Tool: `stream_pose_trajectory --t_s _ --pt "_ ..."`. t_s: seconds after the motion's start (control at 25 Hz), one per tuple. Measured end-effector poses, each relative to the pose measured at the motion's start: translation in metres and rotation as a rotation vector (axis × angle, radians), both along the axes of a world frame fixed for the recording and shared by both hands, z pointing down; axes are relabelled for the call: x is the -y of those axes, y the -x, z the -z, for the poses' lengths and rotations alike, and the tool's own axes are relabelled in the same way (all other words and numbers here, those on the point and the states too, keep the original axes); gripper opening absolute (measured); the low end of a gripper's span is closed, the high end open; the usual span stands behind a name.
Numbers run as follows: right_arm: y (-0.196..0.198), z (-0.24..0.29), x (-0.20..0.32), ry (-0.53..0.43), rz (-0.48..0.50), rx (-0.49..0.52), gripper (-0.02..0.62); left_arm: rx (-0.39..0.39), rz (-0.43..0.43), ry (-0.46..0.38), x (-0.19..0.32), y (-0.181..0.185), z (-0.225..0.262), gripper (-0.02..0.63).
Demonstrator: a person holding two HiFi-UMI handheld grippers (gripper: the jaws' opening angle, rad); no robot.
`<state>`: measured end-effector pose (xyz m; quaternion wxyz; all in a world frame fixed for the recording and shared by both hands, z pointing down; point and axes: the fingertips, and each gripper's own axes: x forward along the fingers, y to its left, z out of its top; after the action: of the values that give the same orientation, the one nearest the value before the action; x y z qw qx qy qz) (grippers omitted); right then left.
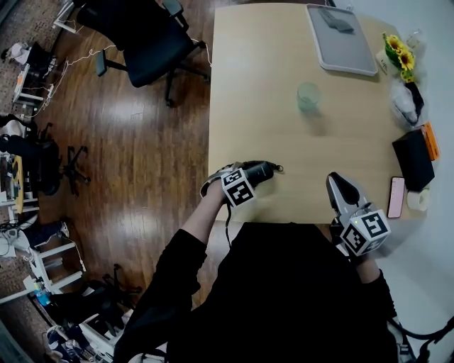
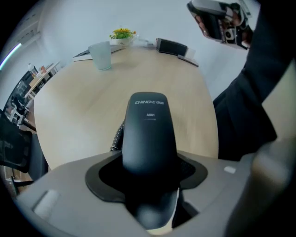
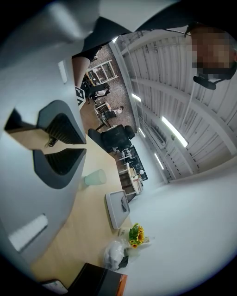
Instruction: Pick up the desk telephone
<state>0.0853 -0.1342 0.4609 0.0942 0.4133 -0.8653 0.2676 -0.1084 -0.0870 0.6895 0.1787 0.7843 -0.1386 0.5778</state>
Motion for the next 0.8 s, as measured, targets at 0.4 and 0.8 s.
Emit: stream_pose_trajectory --t_s 0.4,0.8 --pt "-0.014 0.004 0.000 -0.018 -0.015 0.015 0.023 -0.063 0.273 -0.119 0.008 0.013 0.013 0.262" --pt "-0.010 0.028 0.019 -0.070 -0.003 0.039 0.017 -0.418 0.620 -0.533 0.054 -0.006 0.207 0.262"
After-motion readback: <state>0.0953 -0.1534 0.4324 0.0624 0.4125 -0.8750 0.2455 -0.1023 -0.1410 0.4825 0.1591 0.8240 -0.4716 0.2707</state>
